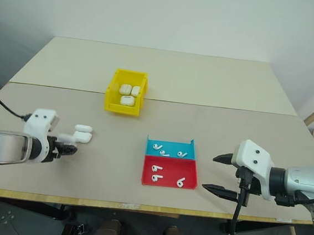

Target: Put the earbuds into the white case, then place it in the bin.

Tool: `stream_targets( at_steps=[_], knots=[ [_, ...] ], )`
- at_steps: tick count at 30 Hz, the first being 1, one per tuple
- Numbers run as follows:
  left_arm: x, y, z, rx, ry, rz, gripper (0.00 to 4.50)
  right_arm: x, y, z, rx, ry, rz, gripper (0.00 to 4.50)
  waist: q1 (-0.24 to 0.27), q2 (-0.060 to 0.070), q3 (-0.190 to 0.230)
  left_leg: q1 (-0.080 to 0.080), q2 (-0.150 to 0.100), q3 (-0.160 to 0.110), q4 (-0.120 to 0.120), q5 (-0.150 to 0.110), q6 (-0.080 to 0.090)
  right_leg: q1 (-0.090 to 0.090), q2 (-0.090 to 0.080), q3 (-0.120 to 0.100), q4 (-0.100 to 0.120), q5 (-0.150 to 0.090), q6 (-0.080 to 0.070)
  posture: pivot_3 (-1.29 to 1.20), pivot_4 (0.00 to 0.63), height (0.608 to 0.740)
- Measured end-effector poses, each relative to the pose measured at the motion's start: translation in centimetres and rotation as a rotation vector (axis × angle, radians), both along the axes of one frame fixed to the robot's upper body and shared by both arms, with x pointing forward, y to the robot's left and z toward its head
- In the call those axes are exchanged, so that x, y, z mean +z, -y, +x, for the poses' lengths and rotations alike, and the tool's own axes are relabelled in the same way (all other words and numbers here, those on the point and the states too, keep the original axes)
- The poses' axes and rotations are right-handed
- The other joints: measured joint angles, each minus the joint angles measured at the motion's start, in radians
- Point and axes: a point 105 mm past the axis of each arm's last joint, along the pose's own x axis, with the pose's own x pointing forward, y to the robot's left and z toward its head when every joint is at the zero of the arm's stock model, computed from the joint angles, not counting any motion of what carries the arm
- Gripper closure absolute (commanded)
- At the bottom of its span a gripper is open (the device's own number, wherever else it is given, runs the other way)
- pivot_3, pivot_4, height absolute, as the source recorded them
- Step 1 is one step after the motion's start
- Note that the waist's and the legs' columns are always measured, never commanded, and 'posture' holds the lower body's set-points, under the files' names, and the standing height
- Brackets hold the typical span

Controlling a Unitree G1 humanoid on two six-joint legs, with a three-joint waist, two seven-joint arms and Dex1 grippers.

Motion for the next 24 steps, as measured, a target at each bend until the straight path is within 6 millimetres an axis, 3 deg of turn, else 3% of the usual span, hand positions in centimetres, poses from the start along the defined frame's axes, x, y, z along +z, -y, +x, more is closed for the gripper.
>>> stream_targets(
  at_steps=[8, 12, 18, 24],
  knots=[
    [3.4, 1.6, -0.4, -0.223, 0.473, -0.136, 1.7, 1.6, 0.6, 1.2, 0.016, 0.067, -0.035, 0.0, -0.002, 0.0, 0.0, 0.001, 0.0, 0.002, 0.0, 0.0, 0.0, 0.0, 0.0, 0.001, -0.001, 0.0, 0.0, 0.0, 0.15, 0.74],
    [5.1, 3.5, -1.9, -0.423, 0.69, -0.348, 1.7, 2.5, 0.3, 1.5, 0.052, 0.098, -0.05, 0.0, 0.001, 0.0, 0.0, 0.0, 0.0, 0.002, 0.0, 0.0, 0.0, 0.001, -0.001, 0.001, -0.002, 0.001, 0.0, 0.0, 0.15, 0.74],
    [6.6, 6.0, -5.5, -0.803, 0.833, -0.516, 1.7, 2.9, 0.2, 1.4, 0.084, 0.108, -0.07, 0.0, -0.002, 0.0, -0.001, 0.0, 0.0, 0.002, 0.0, 0.0, 0.001, 0.0, 0.0, 0.001, -0.002, 0.0, 0.001, 0.0, 0.15, 0.74],
    [7.0, 6.9, -6.8, -0.975, 0.92, -0.583, 1.7, 2.6, 0.0, 1.0, 0.105, 0.093, -0.076, 0.0, -0.002, 0.0, -0.001, 0.001, 0.001, 0.002, 0.002, 0.0, 0.001, 0.002, 0.0, 0.001, -0.001, 0.001, 0.002, 0.0, 0.15, 0.74]
  ],
)
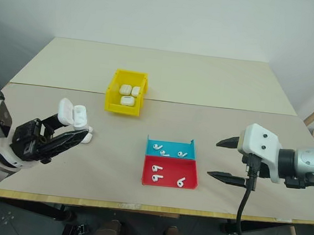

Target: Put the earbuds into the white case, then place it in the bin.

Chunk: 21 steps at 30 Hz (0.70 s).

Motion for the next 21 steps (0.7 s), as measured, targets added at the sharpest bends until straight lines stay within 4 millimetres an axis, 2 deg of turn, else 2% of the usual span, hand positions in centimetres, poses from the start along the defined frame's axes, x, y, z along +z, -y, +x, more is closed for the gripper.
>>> stream_targets(
  at_steps=[5, 9, 15, 21],
  knots=[
    [-0.4, 0.5, -0.4, -0.08, 0.016, 0.027, 1.7, -0.1, 0.0, -0.2, 0.009, -0.007, -0.011, 0.0, -0.001, 0.0, 0.0, 0.0, 0.0, 0.0, 0.0, 0.0, 0.0, 0.0, 0.0, 0.0, 0.0, 0.0, 0.0, 0.0, 0.15, 0.74],
    [-0.9, -0.3, 0.1, -0.085, 0.026, -0.011, 1.7, 0.4, -0.7, -0.7, 0.065, -0.001, -0.053, 0.0, -0.006, 0.0, 0.0, 0.0, 0.001, 0.0, 0.0, 0.0, 0.0, 0.0, 0.001, 0.0, 0.0, 0.0, 0.0, 0.0, 0.15, 0.74],
    [-2.2, 0.1, 0.4, -0.135, 0.0, -0.074, 1.7, 0.7, -2.9, -2.2, 0.28, 0.013, -0.224, 0.0, -0.005, 0.0, 0.0, 0.0, 0.001, 0.0, 0.0, 0.0, 0.0, 0.0, 0.001, 0.0, 0.0, 0.0, 0.001, 0.0, 0.15, 0.74],
    [-3.3, 0.8, 0.5, -0.212, -0.018, -0.055, 1.7, 0.6, -5.2, -2.0, 0.471, 0.08, -0.367, 0.0, -0.01, 0.001, 0.0, 0.0, 0.002, 0.0, 0.0, 0.0, 0.0, -0.002, 0.002, 0.0, 0.0, -0.001, 0.001, 0.0, 0.15, 0.74]
  ],
)
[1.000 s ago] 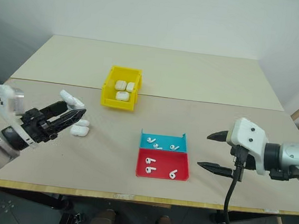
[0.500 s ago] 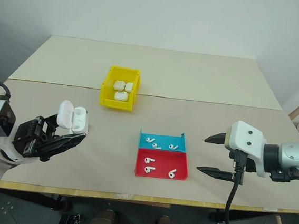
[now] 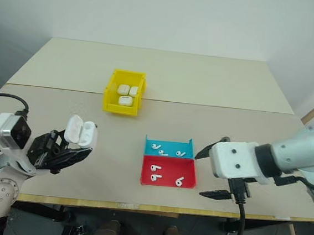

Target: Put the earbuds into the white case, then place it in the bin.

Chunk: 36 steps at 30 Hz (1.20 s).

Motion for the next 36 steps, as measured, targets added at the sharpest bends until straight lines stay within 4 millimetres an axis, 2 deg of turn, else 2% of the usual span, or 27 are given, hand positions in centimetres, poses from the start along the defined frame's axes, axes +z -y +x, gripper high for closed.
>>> stream_targets(
  at_steps=[6, 13, 20, 32, 36],
  knots=[
    [-0.3, 0.1, 0.1, -0.046, 0.017, 0.023, 1.7, -1.6, -2.3, 0.4, 0.174, 0.008, -0.11, 0.0, -0.001, 0.0, 0.0, -0.002, 0.0, 0.0, 0.0, 0.0, 0.0, -0.002, 0.0, 0.0, 0.0, 0.001, -0.001, 0.0, 0.15, 0.74],
    [-0.6, 0.0, 0.0, -0.057, 0.018, 0.034, 1.7, -2.9, -3.8, 1.5, 0.253, 0.066, -0.19, 0.0, 0.0, 0.0, 0.0, -0.002, 0.0, 0.0, 0.0, 0.0, 0.0, -0.003, 0.0, 0.0, 0.002, 0.001, -0.001, 0.0, 0.15, 0.74],
    [-0.3, 0.4, -0.4, -0.063, 0.042, 0.045, 1.7, -4.1, -5.2, 1.7, 0.299, 0.07, -0.219, 0.0, 0.001, 0.0, 0.0, -0.002, 0.0, -0.001, 0.0, 0.0, 0.0, -0.003, 0.0, 0.0, 0.002, 0.001, -0.001, 0.0, 0.15, 0.74],
    [-0.5, 0.6, -0.7, -0.058, 0.069, 0.075, 1.7, -5.1, -5.9, 1.7, 0.379, 0.1, -0.277, 0.0, 0.001, 0.0, 0.0, -0.002, 0.0, -0.001, 0.0, 0.0, 0.0, -0.003, 0.0, 0.0, 0.003, 0.001, -0.002, 0.0, 0.15, 0.74],
    [-0.7, 0.6, -0.7, -0.045, 0.064, 0.078, 1.7, -5.7, -5.8, 2.1, 0.395, 0.13, -0.311, 0.89, 0.0, 0.0, 0.0, -0.001, 0.0, -0.001, 0.0, 0.0, 0.0, -0.003, 0.0, 0.0, 0.003, 0.001, -0.002, 0.0, 0.15, 0.74]
  ],
)
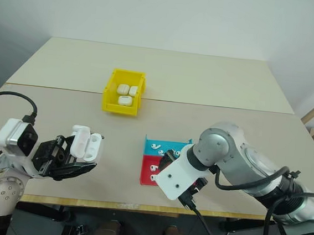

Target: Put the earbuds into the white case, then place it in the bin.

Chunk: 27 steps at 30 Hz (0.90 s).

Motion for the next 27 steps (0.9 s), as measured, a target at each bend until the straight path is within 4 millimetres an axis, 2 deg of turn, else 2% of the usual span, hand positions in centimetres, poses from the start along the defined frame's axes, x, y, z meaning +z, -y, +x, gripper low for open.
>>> stream_targets(
  at_steps=[10, 13, 15, 27],
  knots=[
    [-0.3, -0.1, -0.1, 0.03, 0.008, 0.012, 1.7, -1.5, 0.5, 0.8, 0.008, 0.016, -0.044, 0.89, 0.0, 0.0, 0.0, 0.0, 0.0, 0.0, 0.0, 0.0, 0.0, 0.0, 0.0, 0.0, 0.0, 0.0, 0.0, 0.0, 0.15, 0.74],
    [-0.4, -0.1, 0.0, 0.04, 0.008, 0.021, 1.7, -2.1, 0.8, 1.0, 0.001, 0.005, -0.06, 1.47, 0.0, 0.0, 0.0, 0.0, 0.0, 0.0, 0.0, 0.0, 0.0, 0.0, 0.0, 0.0, 0.0, 0.0, 0.0, 0.0, 0.15, 0.74],
    [-0.4, -0.1, 0.0, 0.043, 0.008, 0.022, 1.7, -2.3, 0.9, 1.1, 0.002, 0.006, -0.066, 2.11, 0.0, 0.0, 0.0, 0.0, 0.0, 0.0, 0.0, 0.0, 0.0, 0.0, 0.0, 0.0, 0.0, 0.0, 0.0, 0.0, 0.15, 0.74],
    [-0.5, -0.1, 0.2, 0.058, 0.004, 0.025, 1.7, -3.1, 1.3, 1.5, -0.006, 0.019, -0.092, 2.11, -0.004, 0.0, 0.0, 0.001, 0.0, 0.0, 0.0, 0.0, 0.0, 0.0, 0.0, 0.0, 0.001, 0.0, 0.0, 0.0, 0.15, 0.74]
  ],
)
